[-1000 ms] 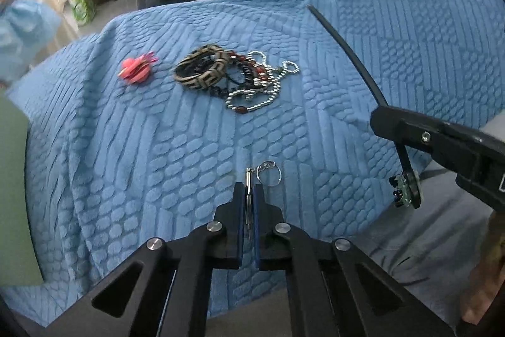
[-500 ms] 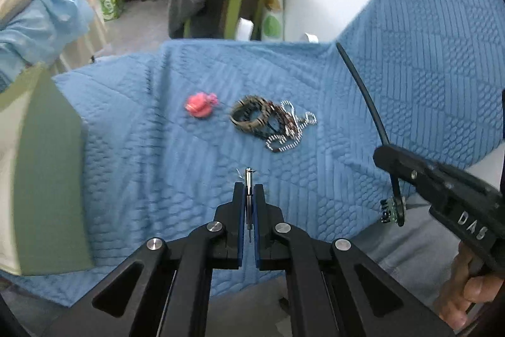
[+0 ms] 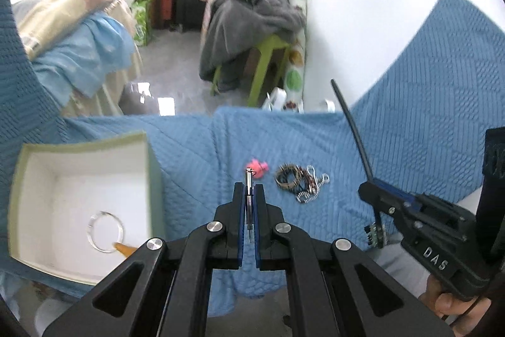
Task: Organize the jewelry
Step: 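Carry the hairpin and keyring into the box and open both tools, then withdraw both tools from the box back over the jewelry pile, then grasp the pink hair clip with the left tool while the right tool grasps the woven bracelet, then carry the hair clip and bracelet into the box and open both tools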
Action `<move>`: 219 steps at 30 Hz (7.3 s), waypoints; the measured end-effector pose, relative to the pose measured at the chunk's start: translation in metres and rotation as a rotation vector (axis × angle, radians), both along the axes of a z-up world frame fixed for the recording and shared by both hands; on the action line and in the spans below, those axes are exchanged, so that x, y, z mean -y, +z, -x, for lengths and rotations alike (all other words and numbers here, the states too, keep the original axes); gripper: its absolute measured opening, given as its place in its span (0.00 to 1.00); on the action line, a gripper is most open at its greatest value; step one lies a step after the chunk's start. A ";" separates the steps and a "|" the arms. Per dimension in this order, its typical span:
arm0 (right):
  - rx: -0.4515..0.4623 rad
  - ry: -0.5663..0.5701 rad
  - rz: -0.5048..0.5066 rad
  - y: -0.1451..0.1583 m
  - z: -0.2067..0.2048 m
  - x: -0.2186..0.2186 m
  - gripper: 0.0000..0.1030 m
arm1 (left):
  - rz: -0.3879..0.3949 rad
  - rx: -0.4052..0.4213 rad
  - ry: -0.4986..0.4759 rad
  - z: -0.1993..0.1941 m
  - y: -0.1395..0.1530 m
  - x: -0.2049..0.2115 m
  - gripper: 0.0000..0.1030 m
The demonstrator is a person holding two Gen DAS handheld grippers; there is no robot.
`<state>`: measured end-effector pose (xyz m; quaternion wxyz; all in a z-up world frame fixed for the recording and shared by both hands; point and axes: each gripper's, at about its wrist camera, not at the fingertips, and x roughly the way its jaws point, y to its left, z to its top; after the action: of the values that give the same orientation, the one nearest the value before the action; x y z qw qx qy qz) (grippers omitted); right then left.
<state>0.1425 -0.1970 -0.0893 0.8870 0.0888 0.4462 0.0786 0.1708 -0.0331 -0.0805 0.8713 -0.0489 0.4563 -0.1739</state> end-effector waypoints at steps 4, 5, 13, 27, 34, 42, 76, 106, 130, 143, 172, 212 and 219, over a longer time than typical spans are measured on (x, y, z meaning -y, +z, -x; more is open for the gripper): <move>0.036 0.053 -0.014 0.018 -0.007 -0.027 0.06 | 0.007 0.054 0.028 -0.002 0.030 -0.023 0.02; 0.048 0.066 -0.011 0.024 -0.009 -0.035 0.06 | 0.006 0.065 0.035 -0.003 0.036 -0.028 0.02; 0.097 0.144 -0.043 0.054 -0.030 -0.087 0.06 | 0.007 0.118 0.090 -0.012 0.070 -0.078 0.02; -0.017 0.295 -0.042 0.003 -0.050 -0.192 0.06 | 0.001 0.013 0.210 -0.011 0.005 -0.178 0.02; -0.109 0.332 0.016 -0.042 -0.048 -0.223 0.06 | 0.001 -0.073 0.233 -0.016 -0.047 -0.208 0.02; -0.170 0.359 0.085 -0.074 -0.044 -0.240 0.07 | 0.015 -0.146 0.244 -0.015 -0.090 -0.226 0.03; 0.082 0.231 -0.027 0.051 -0.004 -0.145 0.21 | 0.021 0.050 0.251 0.018 0.032 -0.169 0.57; 0.184 0.009 -0.018 0.067 0.062 -0.006 0.21 | 0.065 0.119 0.044 0.054 0.043 -0.013 0.57; -0.014 -0.027 -0.078 -0.046 -0.001 0.047 0.17 | 0.054 -0.096 -0.059 -0.033 -0.080 0.058 0.54; -0.130 -0.045 -0.141 -0.103 -0.051 0.061 0.13 | 0.025 -0.161 -0.101 -0.082 -0.138 0.075 0.53; -0.244 -0.049 -0.163 -0.163 -0.100 0.060 0.07 | -0.155 -0.049 -0.185 -0.111 -0.187 0.111 0.37; -0.168 -0.086 -0.049 -0.093 -0.008 0.043 0.06 | 0.001 -0.053 -0.099 -0.025 -0.104 0.068 0.35; -0.123 -0.085 -0.044 -0.066 -0.006 0.037 0.06 | 0.022 -0.025 -0.075 -0.019 -0.073 0.054 0.35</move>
<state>0.1482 -0.2335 -0.1556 0.8582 0.1317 0.4940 0.0451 0.1899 -0.0868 -0.1534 0.8577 -0.0438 0.4669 -0.2107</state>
